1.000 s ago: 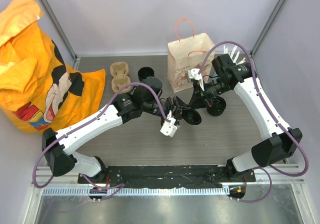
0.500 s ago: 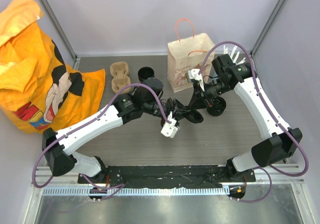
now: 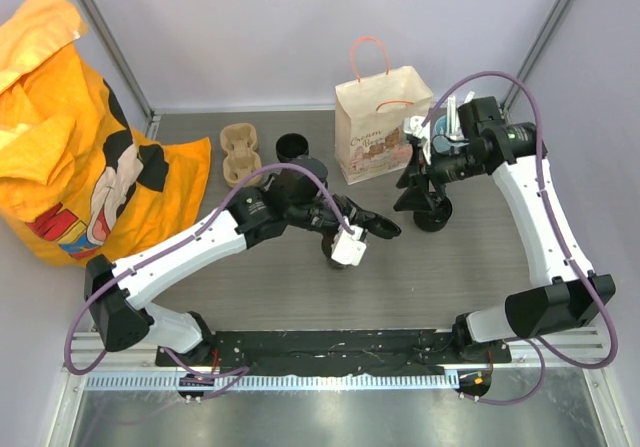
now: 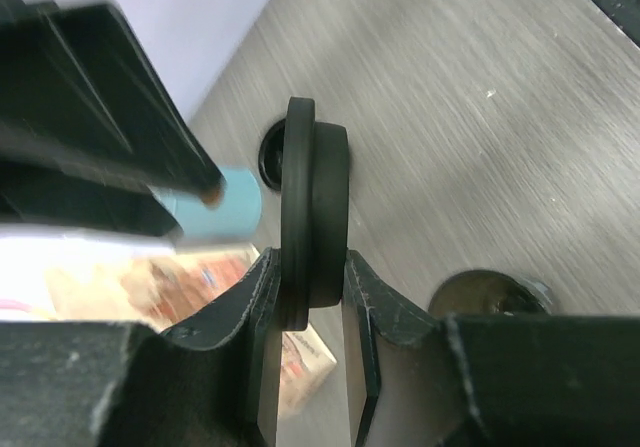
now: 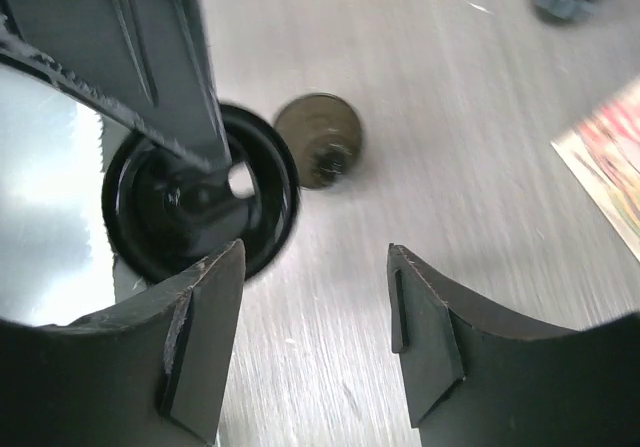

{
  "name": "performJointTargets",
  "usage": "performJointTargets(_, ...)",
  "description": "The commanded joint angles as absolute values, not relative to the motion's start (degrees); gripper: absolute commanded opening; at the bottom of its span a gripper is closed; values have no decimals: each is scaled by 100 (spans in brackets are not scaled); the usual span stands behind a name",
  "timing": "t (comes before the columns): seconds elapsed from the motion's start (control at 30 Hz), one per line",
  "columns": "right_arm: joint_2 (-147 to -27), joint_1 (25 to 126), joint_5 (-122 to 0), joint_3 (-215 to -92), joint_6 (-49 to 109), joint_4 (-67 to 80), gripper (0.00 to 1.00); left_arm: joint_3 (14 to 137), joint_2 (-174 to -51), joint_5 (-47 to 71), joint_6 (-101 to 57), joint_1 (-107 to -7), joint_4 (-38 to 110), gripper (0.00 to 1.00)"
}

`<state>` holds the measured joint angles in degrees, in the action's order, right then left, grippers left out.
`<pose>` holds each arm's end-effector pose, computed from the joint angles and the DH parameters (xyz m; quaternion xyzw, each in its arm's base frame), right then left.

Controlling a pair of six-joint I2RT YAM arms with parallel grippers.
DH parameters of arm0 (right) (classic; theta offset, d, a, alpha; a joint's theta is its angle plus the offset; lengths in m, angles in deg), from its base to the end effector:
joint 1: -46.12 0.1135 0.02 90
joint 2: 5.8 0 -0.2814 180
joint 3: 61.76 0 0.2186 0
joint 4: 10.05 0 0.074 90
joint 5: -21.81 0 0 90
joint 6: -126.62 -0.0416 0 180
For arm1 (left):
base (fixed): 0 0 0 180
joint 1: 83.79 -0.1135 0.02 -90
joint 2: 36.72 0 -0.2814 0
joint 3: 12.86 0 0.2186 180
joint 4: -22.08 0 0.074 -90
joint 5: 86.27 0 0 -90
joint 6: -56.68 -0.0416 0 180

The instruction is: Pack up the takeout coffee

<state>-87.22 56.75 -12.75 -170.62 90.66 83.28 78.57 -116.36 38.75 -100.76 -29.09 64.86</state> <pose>0.2019 0.0728 0.4034 -0.5451 0.6795 0.3543 0.3400 0.1400 -0.2391 0.3793 0.7981 0.2718 -0.2081 0.4958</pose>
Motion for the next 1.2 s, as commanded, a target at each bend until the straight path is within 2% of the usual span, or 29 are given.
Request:
performJointTargets(0.0,-8349,5237,-1579,-17261,8183,7674,64,8409,-11714,3003,-9143,-2886,6805,0)
performJointTargets(0.13,-8007,4849,-1895,-17130,7636,7137,65,9059,-11986,1975,-8063,-2895,7910,0)
performJointTargets(0.3,-7199,4849,-2546,-16577,6985,6162,69,9746,-12215,1612,-6676,-2895,8880,0)
performJointTargets(0.47,-6583,4849,-2793,-16400,7054,6054,71,9877,-12391,1515,-5619,-2903,9188,0)
performJointTargets(0.57,-6206,4866,-2644,-16312,7186,6072,74,9939,-12575,1743,-4969,-2973,9145,0)
performJointTargets(0.83,-6082,5076,-2327,-16031,7301,6151,78,10123,-13216,4009,-2605,-4123,7951,0)
performJointTargets(1.17,-6670,6657,-2924,-15679,7081,5721,78,10098,-13850,4521,-530,-4696,6448,0)
